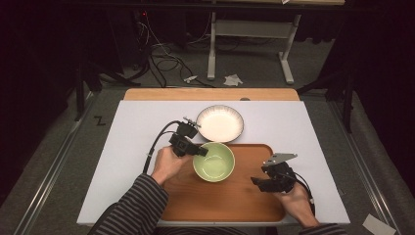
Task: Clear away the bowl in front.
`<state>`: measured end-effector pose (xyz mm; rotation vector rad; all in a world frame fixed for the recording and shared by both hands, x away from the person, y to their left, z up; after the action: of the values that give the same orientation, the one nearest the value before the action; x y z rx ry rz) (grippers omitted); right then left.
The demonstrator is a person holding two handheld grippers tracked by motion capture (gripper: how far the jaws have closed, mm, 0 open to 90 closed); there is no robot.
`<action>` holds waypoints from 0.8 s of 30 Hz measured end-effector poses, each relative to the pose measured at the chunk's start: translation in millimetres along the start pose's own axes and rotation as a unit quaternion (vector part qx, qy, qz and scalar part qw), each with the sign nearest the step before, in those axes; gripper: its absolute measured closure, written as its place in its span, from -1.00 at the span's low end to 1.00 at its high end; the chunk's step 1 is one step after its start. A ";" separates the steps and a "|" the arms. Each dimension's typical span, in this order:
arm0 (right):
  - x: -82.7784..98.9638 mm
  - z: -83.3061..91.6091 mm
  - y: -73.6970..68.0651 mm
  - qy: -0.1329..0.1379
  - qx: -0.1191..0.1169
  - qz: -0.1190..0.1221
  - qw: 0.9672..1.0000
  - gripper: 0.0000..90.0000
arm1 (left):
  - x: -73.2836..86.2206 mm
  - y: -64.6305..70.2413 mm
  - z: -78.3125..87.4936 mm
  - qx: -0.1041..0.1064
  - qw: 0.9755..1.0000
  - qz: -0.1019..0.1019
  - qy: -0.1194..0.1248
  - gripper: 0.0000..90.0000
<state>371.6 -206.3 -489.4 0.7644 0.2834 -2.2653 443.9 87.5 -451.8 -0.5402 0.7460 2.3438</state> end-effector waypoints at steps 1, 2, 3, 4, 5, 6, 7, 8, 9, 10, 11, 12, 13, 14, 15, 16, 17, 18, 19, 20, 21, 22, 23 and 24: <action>-0.1 -0.1 -0.1 0.001 0.000 0.001 1.000 -0.05 | 0.2 -0.3 -1.9 0.000 1.000 0.001 -0.001 0.84; 0.0 0.1 -0.2 0.001 0.000 0.001 1.000 -0.05 | 0.4 -0.7 -3.7 0.000 1.000 0.000 -0.004 0.84; -0.1 0.2 -0.2 0.002 -0.001 0.000 1.000 -0.05 | 0.6 -0.7 -5.5 -0.002 1.000 0.000 -0.006 0.84; 0.0 0.5 -0.4 0.002 -0.002 -0.001 1.000 -0.05 | 0.7 -0.6 -7.2 -0.005 1.000 -0.001 -0.008 0.84; 0.0 0.6 -0.1 0.002 -0.002 0.000 1.000 -0.05 | 0.7 -0.5 -9.0 -0.006 1.000 0.000 -0.009 0.84; 0.0 0.6 -0.1 0.002 -0.002 0.000 1.000 -0.05 | 0.7 -0.5 -9.0 -0.006 1.000 0.000 -0.009 0.84; -0.1 0.4 0.1 0.002 -0.002 -0.001 1.000 -0.05 | 0.5 -1.0 -11.8 -0.009 1.000 0.002 -0.011 0.84; -0.1 0.3 -0.1 0.001 -0.001 -0.001 1.000 -0.05 | 0.4 -1.6 -13.2 -0.009 1.000 0.003 -0.011 0.84; -0.1 0.0 -0.1 0.001 0.000 0.000 1.000 -0.05 | 0.4 -1.6 -13.2 -0.009 1.000 0.003 -0.011 0.84; -0.1 -0.1 -0.1 0.000 0.000 0.001 1.000 -0.05 | 0.3 -2.7 -15.9 -0.010 1.000 0.004 -0.012 0.84; -0.1 0.0 -0.1 0.000 0.000 0.001 1.000 -0.05 | 0.3 -3.1 -17.4 -0.010 1.000 0.005 -0.013 0.84; 0.0 0.2 -0.2 0.001 0.000 0.000 1.000 -0.05 | 0.4 -3.1 -19.1 -0.010 1.000 0.007 -0.012 0.84; 0.0 0.4 -0.2 0.002 -0.002 -0.001 1.000 -0.05 | 0.6 -3.1 -20.4 -0.011 1.000 0.008 -0.012 0.84; 0.0 0.5 0.0 0.002 -0.002 -0.001 1.000 -0.05 | 0.7 -3.2 -21.7 -0.010 1.000 0.007 -0.014 0.84; 0.0 0.5 0.1 0.002 -0.002 -0.001 1.000 -0.05 | 0.8 -3.3 -23.0 -0.010 1.000 0.007 -0.015 0.84; -0.1 0.3 0.1 0.002 -0.002 -0.001 1.000 -0.05 | 0.8 -3.4 -24.4 -0.010 1.000 0.008 -0.017 0.84; 0.0 0.1 0.1 0.000 -0.001 0.000 1.000 -0.05 | 0.8 -3.6 -25.9 -0.010 1.000 0.008 -0.018 0.84; -0.2 -0.1 -0.2 0.000 -0.002 -0.002 1.000 -0.05 | 0.7 -4.0 -27.3 -0.012 1.000 0.008 -0.020 0.84; -0.2 -0.3 -0.1 0.000 -0.003 0.000 1.000 -0.05 | 0.7 -4.4 -28.6 -0.014 1.000 0.008 -0.021 0.84; -0.2 -0.2 -0.2 0.000 -0.002 -0.001 1.000 -0.05 | 0.7 -4.8 -29.8 -0.015 1.000 0.010 -0.022 0.84; 0.0 -0.1 0.1 0.000 -0.001 0.001 1.000 -0.05 | 0.7 -5.6 -30.8 -0.016 1.000 0.009 -0.023 0.84; 0.1 0.2 0.0 0.000 -0.001 0.000 1.000 -0.05 | 0.7 -5.6 -30.8 -0.016 1.000 0.009 -0.023 0.84; 0.1 0.2 0.0 0.000 -0.001 0.000 1.000 -0.05 | 0.7 -5.9 -31.7 -0.017 1.000 0.011 -0.024 0.84; 0.2 0.3 0.1 0.001 -0.002 0.000 1.000 -0.05 | 0.8 -6.3 -32.5 -0.017 0.999 0.011 -0.025 0.84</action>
<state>371.5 -206.6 -489.3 0.7660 0.2889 -2.2636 453.6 71.6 -479.2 -0.4896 0.6941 2.3854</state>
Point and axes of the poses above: each handheld gripper's, and its own axes: z roughly backward along the jaws, x roughly out of its underside, y roughly to its right, the point moved 2 cm from there along -z, roughly forward along the jaws, and after that the axes turned 1 degree about x, right-handed, at the moved point
